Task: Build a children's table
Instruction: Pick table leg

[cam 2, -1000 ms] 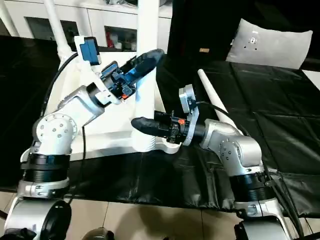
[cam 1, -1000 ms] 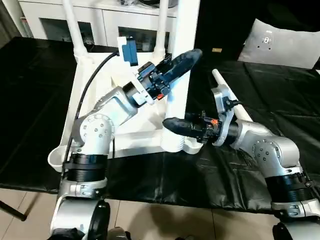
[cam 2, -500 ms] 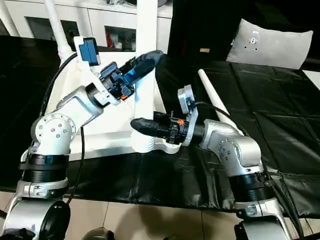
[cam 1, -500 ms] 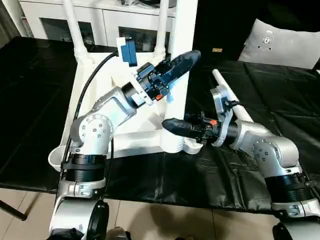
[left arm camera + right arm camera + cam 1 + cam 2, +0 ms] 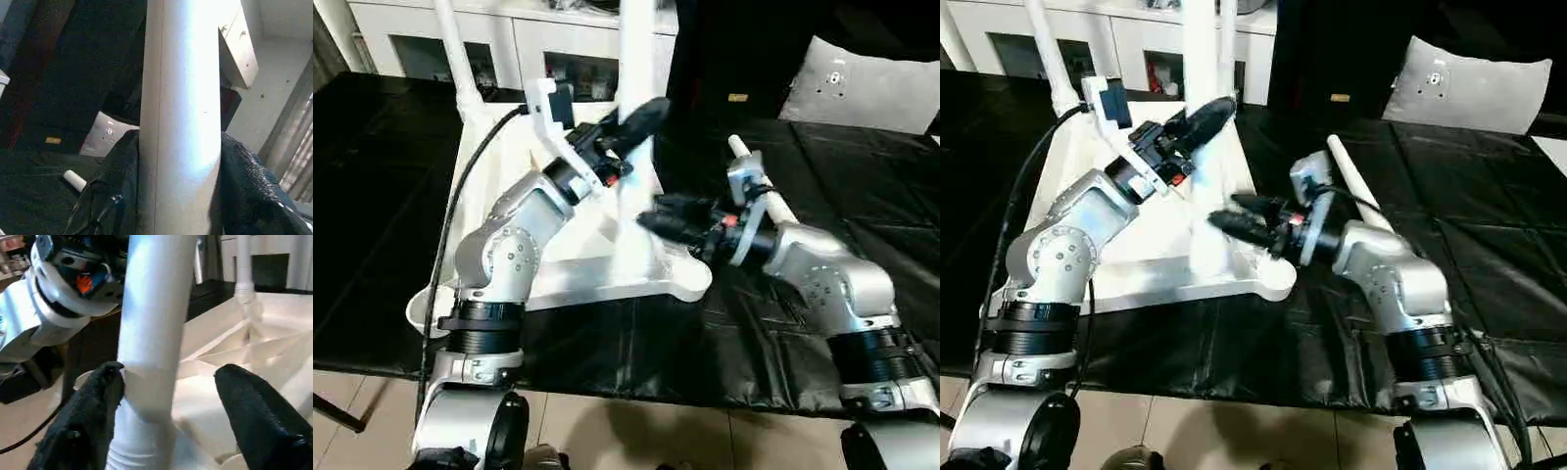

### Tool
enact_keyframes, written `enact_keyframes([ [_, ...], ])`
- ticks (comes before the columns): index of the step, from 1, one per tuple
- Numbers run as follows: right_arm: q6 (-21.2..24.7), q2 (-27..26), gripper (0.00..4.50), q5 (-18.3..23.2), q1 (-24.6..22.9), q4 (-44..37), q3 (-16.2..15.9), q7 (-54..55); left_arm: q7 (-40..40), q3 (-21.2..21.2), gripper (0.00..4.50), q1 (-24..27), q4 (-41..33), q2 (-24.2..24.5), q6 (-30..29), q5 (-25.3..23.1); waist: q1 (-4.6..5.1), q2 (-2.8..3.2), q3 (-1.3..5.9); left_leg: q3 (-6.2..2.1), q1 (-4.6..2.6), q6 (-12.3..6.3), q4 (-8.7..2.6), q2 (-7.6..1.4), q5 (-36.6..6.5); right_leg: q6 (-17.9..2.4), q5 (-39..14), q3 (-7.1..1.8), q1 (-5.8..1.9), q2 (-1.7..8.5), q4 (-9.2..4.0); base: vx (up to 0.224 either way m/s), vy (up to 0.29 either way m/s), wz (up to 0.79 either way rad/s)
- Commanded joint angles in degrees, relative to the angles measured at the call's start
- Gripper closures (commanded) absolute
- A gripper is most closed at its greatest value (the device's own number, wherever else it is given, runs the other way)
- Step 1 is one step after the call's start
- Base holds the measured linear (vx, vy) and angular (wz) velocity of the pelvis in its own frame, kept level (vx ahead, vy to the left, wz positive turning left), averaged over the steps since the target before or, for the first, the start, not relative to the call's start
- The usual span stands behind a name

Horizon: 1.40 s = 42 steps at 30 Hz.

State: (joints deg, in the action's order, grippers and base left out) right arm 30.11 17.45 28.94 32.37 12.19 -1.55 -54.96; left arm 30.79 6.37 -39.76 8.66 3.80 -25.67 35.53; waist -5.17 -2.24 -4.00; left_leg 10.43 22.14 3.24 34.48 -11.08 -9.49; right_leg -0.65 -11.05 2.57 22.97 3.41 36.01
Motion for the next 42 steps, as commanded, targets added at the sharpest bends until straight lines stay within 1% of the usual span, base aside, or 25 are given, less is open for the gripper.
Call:
enact_keyframes([
  [1, 0.0, 1.3, 1.08, -0.4, 1.5, 0.6, 0.5, 0.0, 0.2, -1.5, 2.70, -0.1, -0.9, -0.2, 1.2, -1.6, -0.11, -0.28, 4.65, -0.52, -1.16, -0.70, -3.41, -1.86, -7.6, -10.9, -7.5, -2.29, -3.21, 4.05, -4.28, 0.000, 0.000, 0.00],
  [2, 0.5, 1.7, 1.07, 0.3, 1.5, 0.3, 0.4, -1.2, 0.2, -1.8, 2.70, 0.0, -0.9, -0.2, 1.8, -2.2, -0.13, -0.27, 4.60, -0.48, -1.15, -0.63, -3.38, -1.84, -7.7, -10.9, -7.9, -2.31, -3.18, 4.07, -4.29, 0.000, 0.000, 0.00],
  [3, 0.9, 1.9, 1.07, 0.9, 1.5, 0.0, 0.3, -2.2, 0.1, -2.1, 2.70, 0.0, -0.9, -0.3, 2.3, -2.7, -0.14, -0.44, 4.56, -0.47, -1.13, -0.75, -3.40, -1.82, -8.1, -10.5, -8.7, -2.32, -3.24, 4.04, -4.39, 0.000, 0.000, 0.00],
  [6, 2.3, 2.3, 1.07, 1.5, 1.5, -0.3, 0.1, -3.3, -0.2, -3.1, 2.70, 0.0, -0.9, -0.3, 3.6, -4.2, -0.08, -0.38, 4.52, -0.54, -1.10, -0.76, -3.47, -1.92, -8.5, -10.1, -9.8, -2.31, -3.13, 4.13, -4.49, 0.000, 0.000, 0.00],
  [8, 2.7, 2.3, 1.07, 1.4, 1.7, -0.2, 0.0, -3.2, -0.2, -3.6, 2.70, 0.1, -1.0, -0.3, 4.2, -5.0, -0.10, -0.39, 4.57, -0.57, -1.11, -0.81, -3.46, -1.95, -8.1, -10.0, -9.5, -2.31, -3.13, 4.11, -4.49, 0.000, 0.000, 0.00],
  [10, 3.0, 1.7, 1.07, 0.8, 2.2, 0.8, 0.1, -1.9, 0.4, -5.0, 2.70, 0.5, -1.8, -0.6, 5.6, -6.2, -0.11, -0.50, 4.61, -0.57, -1.08, -0.93, -3.44, -1.97, -7.3, -10.4, -8.5, -2.31, -3.11, 4.18, -4.35, 0.000, 0.000, 0.00],
  [13, 3.2, 0.6, 1.07, 0.6, 2.6, 1.6, -0.5, -0.8, 3.2, -7.7, 2.70, 2.0, -3.5, -1.1, 7.9, -7.2, -0.07, -0.56, 4.64, -0.51, -1.05, -1.01, -3.40, -1.96, -7.1, -10.8, -8.5, -2.30, -3.09, 4.23, -4.31, 0.000, 0.000, 0.00],
  [15, 3.5, 0.4, 1.07, 0.7, 2.5, 1.5, -0.9, -1.4, 5.1, -9.1, 2.70, 2.8, -4.1, -0.9, 8.4, -7.7, -0.06, -0.53, 4.64, -0.51, -1.04, -0.96, -3.44, -2.01, -7.4, -10.6, -8.5, -2.33, -3.08, 4.21, -4.30, 0.000, 0.000, 0.00],
  [18, 3.2, 0.6, 1.07, 0.5, 2.5, 1.6, -1.5, -2.4, 6.6, -9.6, 2.70, 3.4, -4.8, -0.8, 7.9, -6.8, -0.08, -0.57, 4.56, -0.46, -1.09, -0.82, -3.45, -2.03, -7.8, -10.5, -9.3, -2.35, -2.99, 4.27, -4.39, 0.000, 0.000, 0.00],
  [19, 3.1, 0.8, 1.07, 0.1, 2.4, 1.8, -2.1, -3.6, 8.4, -10.1, 2.70, 3.9, -5.6, -0.6, 7.4, -5.9, -0.08, -0.65, 4.56, -0.44, -1.12, -0.69, -3.45, -2.02, -8.1, -10.5, -9.6, -2.36, -3.01, 4.23, -4.38, 0.000, 0.000, 0.00],
  [21, 3.1, 0.9, 1.07, 0.0, 2.4, 1.9, -2.2, -3.8, 8.6, -10.2, 2.71, 3.9, -5.7, -0.6, 7.3, -5.8, -0.05, -0.60, 4.51, -0.47, -1.06, -0.67, -3.50, -2.02, -8.1, -10.5, -9.8, -2.34, -2.98, 4.23, -4.39, 0.000, 0.000, 0.00],
  [23, 3.5, 1.4, 1.07, -0.1, 2.2, 1.9, -3.0, -5.5, 10.3, -10.7, 2.71, 4.1, -6.1, -0.3, 7.2, -5.3, -0.01, -0.58, 4.51, -0.47, -1.09, -0.60, -3.47, -2.00, -8.4, -10.3, -10.2, -2.35, -2.98, 4.20, -4.42, 0.000, 0.000, 0.00],
  [27, 3.8, 2.1, 1.07, -0.1, 1.7, 1.7, -4.1, -7.0, 11.4, -11.3, 2.71, 4.1, -6.1, -0.1, 7.3, -5.3, -0.01, -0.63, 4.51, -0.43, -1.08, -0.77, -3.43, -1.99, -8.1, -10.3, -9.6, -2.38, -2.96, 4.12, -4.35, 0.000, 0.000, 0.00],
  [30, 3.5, 2.1, 1.07, -0.5, 1.7, 1.9, -4.3, -7.1, 11.8, -11.4, 2.71, 4.1, -6.2, -0.2, 7.1, -5.1, 0.00, -0.60, 4.55, -0.45, -1.06, -0.89, -3.41, -1.97, -7.7, -10.5, -9.1, -2.36, -2.99, 4.14, -4.32, 0.000, 0.000, 0.00],
  [35, 3.1, 1.7, 1.07, -0.9, 1.7, 2.1, -5.1, -7.9, 12.5, -12.2, 2.71, 4.5, -6.8, -0.6, 6.4, -5.2, 0.00, -0.71, 4.50, -0.43, -1.04, -0.97, -3.41, -1.97, -8.0, -10.5, -9.8, -2.37, -2.99, 4.16, -4.40, 0.000, 0.000, 0.00],
  [36, 3.0, 1.6, 1.37, -1.0, 1.7, 2.3, -5.3, -8.0, 12.5, -12.2, 2.71, 4.5, -6.8, -0.6, 6.4, -5.1, -0.02, -0.65, 4.55, -0.46, -1.09, -0.90, -3.41, -2.01, -8.0, -10.5, -9.8, -2.36, -2.99, 4.19, -4.36, 0.000, 0.000, 0.00],
  [39, 3.0, 1.5, 1.49, -1.1, 1.6, 2.4, -5.4, -8.2, 12.7, -12.3, 2.71, 4.5, -6.9, -0.6, 6.4, -5.1, -0.03, -0.69, 4.54, -0.44, -1.05, -0.90, -3.39, -1.99, -8.0, -10.4, -9.9, -2.38, -3.03, 4.20, -4.38, 0.000, 0.000, 0.00],
  [42, 3.0, 1.4, 1.87, -1.2, 1.6, 2.4, -5.5, -8.2, 12.8, -12.2, 2.71, 4.6, -7.1, -0.5, 6.2, -5.2, -0.03, -0.60, 4.54, -0.48, -1.06, -0.93, -3.42, -2.01, -7.8, -10.5, -9.5, -2.35, -3.00, 4.14, -4.31, 0.000, 0.000, 0.00],
])
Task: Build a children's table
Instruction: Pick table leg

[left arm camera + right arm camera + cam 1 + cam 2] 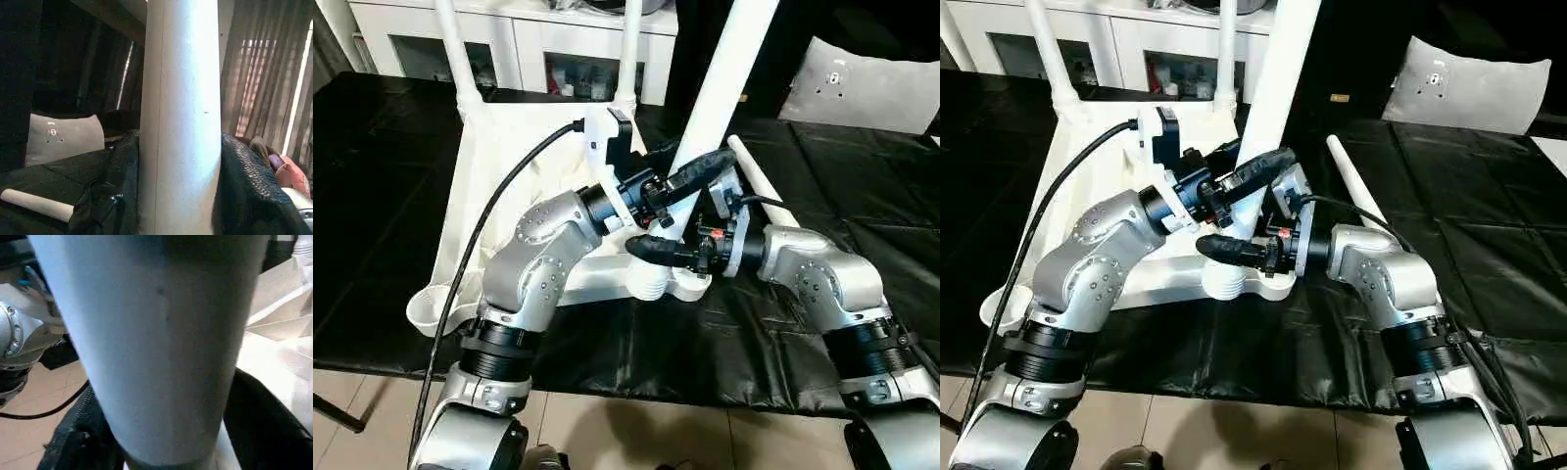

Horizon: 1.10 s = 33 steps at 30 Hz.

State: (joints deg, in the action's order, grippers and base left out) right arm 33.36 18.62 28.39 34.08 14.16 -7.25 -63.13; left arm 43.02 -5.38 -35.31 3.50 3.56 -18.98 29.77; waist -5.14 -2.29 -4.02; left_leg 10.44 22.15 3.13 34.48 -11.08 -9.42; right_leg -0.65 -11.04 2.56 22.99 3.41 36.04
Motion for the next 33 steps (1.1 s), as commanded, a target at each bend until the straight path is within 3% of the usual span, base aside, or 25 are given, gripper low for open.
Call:
enact_keyframes([
  [1, -0.3, 0.3, 1.91, -0.7, -0.2, 0.5, 0.2, -0.1, 0.6, -0.4, 2.71, 0.1, -1.9, -0.3, -0.5, 0.5, -0.04, -0.57, 4.57, -0.48, -1.07, -0.84, -3.39, -1.98, -7.9, -10.5, -9.4, -2.35, -3.05, 4.13, -4.35, 0.000, 0.000, 0.00],
  [4, -0.4, 0.4, 2.30, -0.7, -0.3, 0.6, 0.0, -0.1, 0.7, -0.4, 2.71, 0.0, -1.6, -0.2, -0.4, 0.4, -0.07, -0.48, 4.61, -0.49, -1.09, -0.84, -3.39, -2.01, -7.9, -10.6, -9.2, -2.34, -3.06, 4.17, -4.34, 0.000, 0.000, 0.00],
  [16, -0.4, 0.6, 2.57, -1.2, -1.0, 0.7, -0.3, -0.3, 0.8, -0.3, 2.71, -0.3, -1.0, -0.1, -0.1, 0.0, -0.03, -0.43, 4.63, -0.50, -1.07, -0.92, -3.36, -1.96, -7.8, -11.0, -8.2, -2.34, -3.14, 4.09, -4.23, 0.000, 0.000, 0.00],
  [19, 0.5, 0.6, 1.85, -0.4, -0.8, 0.4, 0.1, -0.6, 0.8, -0.3, 2.71, -0.4, -0.8, 0.0, -0.1, -0.1, -0.06, -0.39, 4.65, -0.51, -1.12, -0.96, -3.38, -2.00, -7.8, -11.1, -8.2, -2.32, -3.13, 4.10, -4.21, 0.000, 0.000, 0.00],
  [22, 0.2, 0.8, 1.61, -0.8, -0.7, 0.4, 0.2, -0.7, 0.8, -0.3, 2.71, -0.3, -0.8, 0.0, -0.1, -0.2, -0.04, -0.38, 4.64, -0.52, -1.13, -0.81, -3.39, -2.01, -8.0, -11.2, -8.2, -2.31, -3.11, 4.09, -4.22, 0.000, 0.000, 0.00],
  [33, 0.3, 1.7, 1.49, -0.6, -1.0, 0.1, 0.7, -1.8, 0.9, -0.2, 2.71, -0.3, -0.7, 0.2, -0.1, -0.3, -0.08, -0.36, 4.67, -0.50, -1.13, -0.94, -3.32, -1.99, -7.8, -11.3, -7.9, -2.33, -3.16, 4.12, -4.20, 0.000, 0.000, 0.00],
])
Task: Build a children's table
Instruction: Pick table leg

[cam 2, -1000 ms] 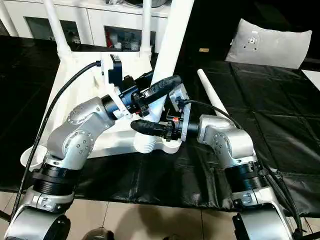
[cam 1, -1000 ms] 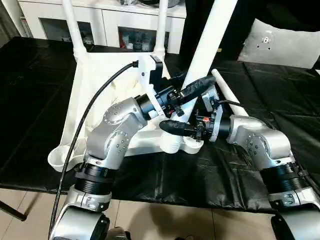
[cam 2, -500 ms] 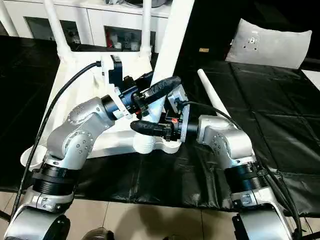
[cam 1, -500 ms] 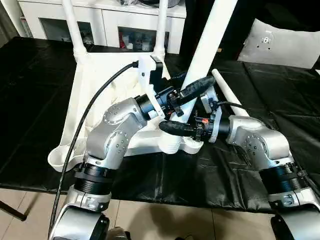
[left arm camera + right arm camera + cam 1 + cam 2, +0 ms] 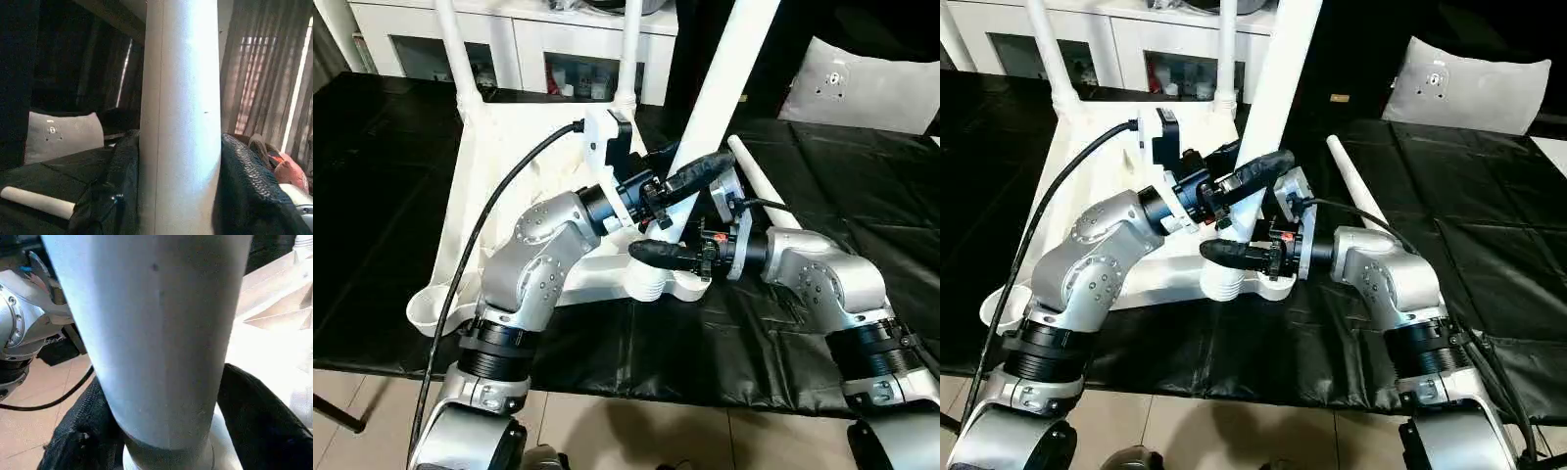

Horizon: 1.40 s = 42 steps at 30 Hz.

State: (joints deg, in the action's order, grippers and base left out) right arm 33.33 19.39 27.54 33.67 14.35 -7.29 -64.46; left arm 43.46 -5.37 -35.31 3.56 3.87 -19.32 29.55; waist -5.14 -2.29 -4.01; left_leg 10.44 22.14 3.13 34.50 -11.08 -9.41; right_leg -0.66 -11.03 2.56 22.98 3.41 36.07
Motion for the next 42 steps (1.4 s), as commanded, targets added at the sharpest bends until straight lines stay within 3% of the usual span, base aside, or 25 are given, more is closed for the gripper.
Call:
enact_keyframes([
  [1, 0.3, 0.9, 1.49, 0.2, -0.6, 0.0, 0.7, -0.4, 0.5, -0.2, 2.71, -0.3, -0.8, -0.1, 0.3, -0.1, -0.07, -0.40, 4.70, -0.50, -1.11, -0.95, -3.31, -1.98, -7.7, -11.3, -7.7, -2.33, -3.18, 4.11, -4.19, 0.000, 0.000, 0.00],
  [27, -0.4, 0.3, 1.49, -1.4, -0.9, 0.9, -0.4, -0.1, 0.3, -0.4, 2.71, -0.2, -1.0, -0.3, 0.0, -0.2, -0.09, -0.31, 4.73, -0.55, -1.09, -0.93, -3.31, -1.99, -7.6, -11.4, -7.5, -2.29, -3.20, 4.09, -4.11, 0.000, 0.000, 0.00],
  [38, -0.8, -0.2, 2.44, -1.6, -0.9, 1.6, -0.1, 0.3, 0.0, -0.3, 2.71, -0.3, -1.0, -0.4, -0.6, 0.1, -0.09, -0.20, 4.70, -0.55, -1.17, -0.75, -3.33, -2.00, -8.1, -11.6, -7.6, -2.31, -3.17, 4.10, -4.16, 0.000, 0.000, 0.00],
  [42, -1.1, -0.4, 2.55, -2.5, -0.4, 2.7, 0.3, 1.6, -2.4, 0.7, 2.71, -1.0, -0.9, -1.3, -4.2, 1.7, -0.06, -0.15, 4.74, -0.54, -1.16, -0.68, -3.27, -1.98, -8.0, -12.0, -7.1, -2.28, -3.20, 4.09, -4.06, 0.000, 0.000, 0.00],
])
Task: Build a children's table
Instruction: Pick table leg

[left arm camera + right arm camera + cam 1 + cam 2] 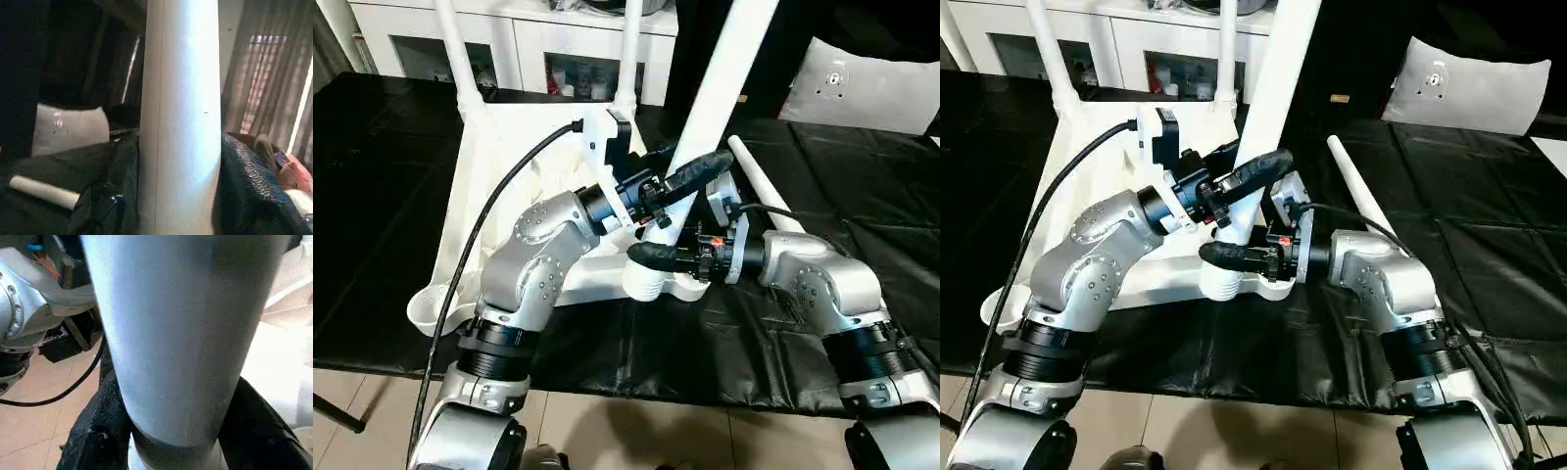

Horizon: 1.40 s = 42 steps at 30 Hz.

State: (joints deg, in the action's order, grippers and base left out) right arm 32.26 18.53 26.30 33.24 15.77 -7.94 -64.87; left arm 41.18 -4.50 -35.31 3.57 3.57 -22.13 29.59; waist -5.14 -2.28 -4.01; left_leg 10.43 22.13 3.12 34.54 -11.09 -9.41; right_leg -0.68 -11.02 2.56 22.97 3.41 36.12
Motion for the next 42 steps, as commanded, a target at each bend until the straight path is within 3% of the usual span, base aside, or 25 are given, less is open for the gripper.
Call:
enact_keyframes([
  [1, -0.1, 0.4, 2.56, -1.3, 0.1, 1.3, 1.0, 2.0, 0.0, -0.2, 2.71, -1.0, -0.9, -1.0, -1.5, 1.8, -0.05, -0.18, 4.69, -0.54, -1.09, -0.70, -3.34, -1.94, -8.1, -12.0, -7.2, -2.26, -3.21, 4.08, -4.18, 0.000, 0.000, 0.00],
  [2, -0.2, 0.1, 2.58, -1.3, 0.2, 1.5, 1.2, 2.5, 0.8, -0.6, 2.71, -1.0, -1.5, -0.8, -2.2, 2.4, -0.09, -0.13, 4.70, -0.57, -1.13, -0.70, -3.34, -1.95, -8.1, -12.0, -7.4, -2.26, -3.20, 4.09, -4.17, 0.000, 0.000, 0.00],
  [3, -0.4, 0.0, 2.58, -1.4, 0.3, 1.6, 1.2, 2.7, 1.1, -0.9, 2.15, -1.0, -1.7, -0.8, -2.3, 2.4, -0.06, -0.15, 4.72, -0.55, -1.10, -0.76, -3.32, -1.92, -8.1, -11.9, -7.4, -2.27, -3.18, 4.07, -4.18, 0.000, 0.000, 0.00],
  [4, -0.9, -0.3, 2.59, -2.1, 0.4, 2.0, 0.9, 3.2, 2.0, -1.8, 2.01, -0.9, -2.4, -0.5, -2.7, 2.3, -0.08, -0.11, 4.72, -0.59, -1.10, -0.72, -3.35, -1.94, -8.0, -11.8, -7.4, -2.27, -3.18, 4.07, -4.17, 0.000, 0.000, 0.00],
  [13, -7.1, -3.3, 2.60, -5.9, 0.7, 5.7, 1.1, 10.3, 3.1, -5.1, 1.41, -0.2, -5.5, -1.8, -1.9, 0.8, 0.11, 0.18, 4.68, -0.57, -1.16, -0.01, -3.44, -1.98, -8.8, -11.8, -7.1, -2.32, -3.10, 4.08, -4.21, 0.000, 0.000, 0.00],
  [17, -8.2, -4.1, 2.60, -6.8, 0.6, 6.8, 2.4, 13.2, 0.3, -2.5, 1.41, -0.7, -4.2, -3.4, -1.1, 1.7, 0.27, 0.40, 4.69, -0.58, -1.23, 0.21, -3.48, -1.95, -9.2, -11.7, -7.4, -2.31, -3.11, 3.92, -4.30, 0.000, 0.000, 0.00],
  [20, -8.4, -4.4, 2.60, -4.7, 0.0, 6.0, 4.1, 12.5, -3.2, 2.5, 1.41, -1.9, -2.0, -5.7, -1.1, 5.0, 0.06, 0.30, 4.70, -0.49, -1.29, 0.24, -3.38, -1.87, -9.4, -12.5, -6.9, -2.35, -3.20, 3.99, -4.31, 0.000, 0.000, 0.00],
  [21, -8.0, -4.8, 2.60, -2.3, -0.4, 4.8, 6.0, 12.0, -4.8, 4.9, 1.41, -2.5, -0.7, -6.2, -1.1, 6.2, -0.02, 0.25, 4.77, -0.49, -1.23, 0.17, -3.35, -1.84, -9.4, -12.8, -6.5, -2.31, -3.27, 3.95, -4.25, 0.000, 0.000, 0.00],
  [22, -8.0, -4.8, 2.60, -2.2, -0.4, 4.8, 6.1, 12.0, -4.8, 4.9, 1.41, -2.5, -0.6, -6.3, -1.1, 6.2, -0.04, 0.26, 4.75, -0.49, -1.29, -0.19, -3.37, -1.85, -9.8, -12.8, -6.4, -2.31, -3.28, 3.93, -4.33, 0.000, 0.000, 0.00],
  [25, -7.8, -4.8, 2.61, 2.4, -1.8, 1.9, 11.1, 13.1, -6.6, 8.9, 1.41, -2.9, 3.7, -4.8, -0.5, 6.4, 0.06, 0.30, 4.75, -0.54, -1.20, -1.12, -3.33, -1.66, -9.7, -11.8, -7.0, -2.24, -3.36, 3.82, -4.50, 0.000, 0.000, 0.00],
  [28, -8.3, -3.5, 2.61, 1.9, -2.9, 1.5, 12.1, 14.2, -5.2, 9.0, 1.41, -2.1, 5.0, -2.7, 0.3, 4.3, 0.25, 0.45, 4.82, -0.58, -1.20, -0.88, -3.37, -1.60, -8.6, -10.6, -7.6, -2.18, -3.36, 3.66, -4.55, 0.000, 0.000, 0.00],
  [29, -8.6, -3.1, 2.61, 1.4, -3.2, 1.6, 12.4, 14.7, -4.3, 8.1, 1.41, -1.6, 5.4, -1.5, 0.5, 2.8, 0.28, 0.53, 4.82, -0.56, -1.21, -0.74, -3.37, -1.65, -8.8, -10.7, -7.8, -2.19, -3.34, 3.72, -4.52, 0.000, 0.000, 0.00],
  [30, -9.4, -2.2, 2.61, -0.6, -3.5, 2.2, 12.6, 16.7, -2.5, 3.7, 1.41, -0.4, 6.4, 2.5, 0.9, -3.1, 0.28, 0.60, 4.85, -0.66, -1.27, -0.67, -3.46, -1.75, -8.9, -10.1, -8.5, -2.20, -3.17, 3.71, -4.61, 0.000, 0.000, 0.00],
  [32, -10.2, -1.5, 2.61, -2.9, -3.6, 3.0, 12.5, 18.9, -1.5, -1.0, 1.41, 0.3, 7.7, 6.2, 0.9, -8.4, 0.29, 0.80, 4.87, -0.82, -1.52, -0.24, -3.62, -1.82, -9.3, -8.8, -10.2, -2.15, -2.82, 3.63, -4.66, 0.000, 0.000, 0.00],
  [36, -10.6, -0.7, 2.61, -6.0, -3.9, 3.8, 12.4, 23.7, 2.7, -7.9, 1.41, 1.6, 10.2, 11.3, 3.6, -14.3, 0.20, 1.05, 4.84, -0.74, -1.64, 1.32, -3.74, -1.82, -9.9, -9.2, -10.6, -2.30, -2.64, 3.86, -4.65, 0.000, 0.000, 0.00],
  [39, -9.1, -0.2, 2.61, -8.8, -4.3, 3.5, 12.2, 29.3, 7.0, -12.6, 1.68, 2.8, 11.3, 14.6, 6.8, -18.8, 0.20, 1.16, 4.88, -0.68, -1.55, 1.98, -3.79, -1.75, -9.6, -9.7, -8.6, -2.34, -2.76, 3.84, -4.32, 0.000, 0.000, 0.00],
  [42, -8.3, -0.2, 2.62, -8.3, -4.8, 1.7, 11.8, 28.4, 10.4, -16.3, 2.01, 3.3, 13.0, 17.5, 8.6, -22.4, 0.34, 1.28, 4.75, -0.64, -1.62, 1.98, -3.89, -1.70, -11.5, -9.8, -9.3, -2.41, -2.75, 3.87, -4.52, 0.000, 0.000, 0.00],
])
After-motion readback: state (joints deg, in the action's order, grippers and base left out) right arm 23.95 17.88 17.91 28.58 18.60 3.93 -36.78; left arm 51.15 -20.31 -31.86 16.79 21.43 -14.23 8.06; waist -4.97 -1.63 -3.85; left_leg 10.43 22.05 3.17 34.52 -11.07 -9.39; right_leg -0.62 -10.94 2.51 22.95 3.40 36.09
